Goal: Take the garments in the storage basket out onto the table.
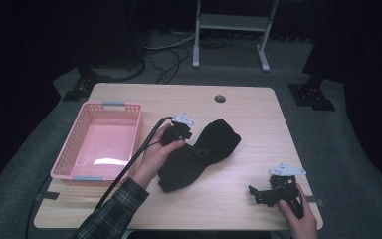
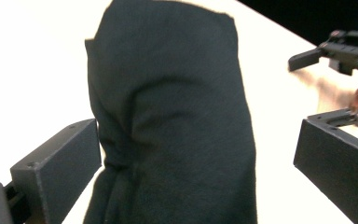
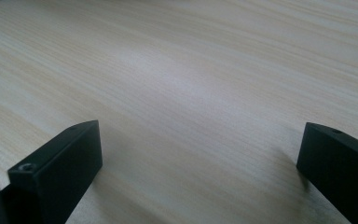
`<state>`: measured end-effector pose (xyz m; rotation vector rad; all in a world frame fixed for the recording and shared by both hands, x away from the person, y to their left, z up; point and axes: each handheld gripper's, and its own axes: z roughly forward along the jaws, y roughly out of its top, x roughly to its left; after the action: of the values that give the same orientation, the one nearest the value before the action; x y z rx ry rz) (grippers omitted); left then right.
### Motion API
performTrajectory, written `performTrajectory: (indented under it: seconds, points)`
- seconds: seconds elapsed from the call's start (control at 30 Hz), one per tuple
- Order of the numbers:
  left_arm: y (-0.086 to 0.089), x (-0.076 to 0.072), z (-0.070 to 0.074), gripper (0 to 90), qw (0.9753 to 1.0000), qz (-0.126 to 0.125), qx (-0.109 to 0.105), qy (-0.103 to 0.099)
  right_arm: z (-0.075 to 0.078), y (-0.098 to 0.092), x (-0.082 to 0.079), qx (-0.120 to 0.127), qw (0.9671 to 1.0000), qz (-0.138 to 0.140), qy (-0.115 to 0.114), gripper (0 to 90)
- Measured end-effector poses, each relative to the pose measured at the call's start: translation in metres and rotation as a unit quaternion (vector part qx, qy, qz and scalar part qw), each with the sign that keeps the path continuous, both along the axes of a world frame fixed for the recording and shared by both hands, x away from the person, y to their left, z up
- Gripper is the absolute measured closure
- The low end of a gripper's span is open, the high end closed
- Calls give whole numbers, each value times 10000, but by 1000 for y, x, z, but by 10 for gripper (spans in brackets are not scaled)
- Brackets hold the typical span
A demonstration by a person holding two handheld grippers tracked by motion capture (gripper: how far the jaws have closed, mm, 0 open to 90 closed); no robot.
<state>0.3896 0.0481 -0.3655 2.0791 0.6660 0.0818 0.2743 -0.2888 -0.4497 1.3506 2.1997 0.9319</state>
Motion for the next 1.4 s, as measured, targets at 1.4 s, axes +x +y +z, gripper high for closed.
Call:
performTrajectory:
  seconds: [1.4]
  points:
    - [85, -112, -44, 0, 9560, -828, -2040, -1937, 0, -1, 3, -2, 10000, 21, 0, 0]
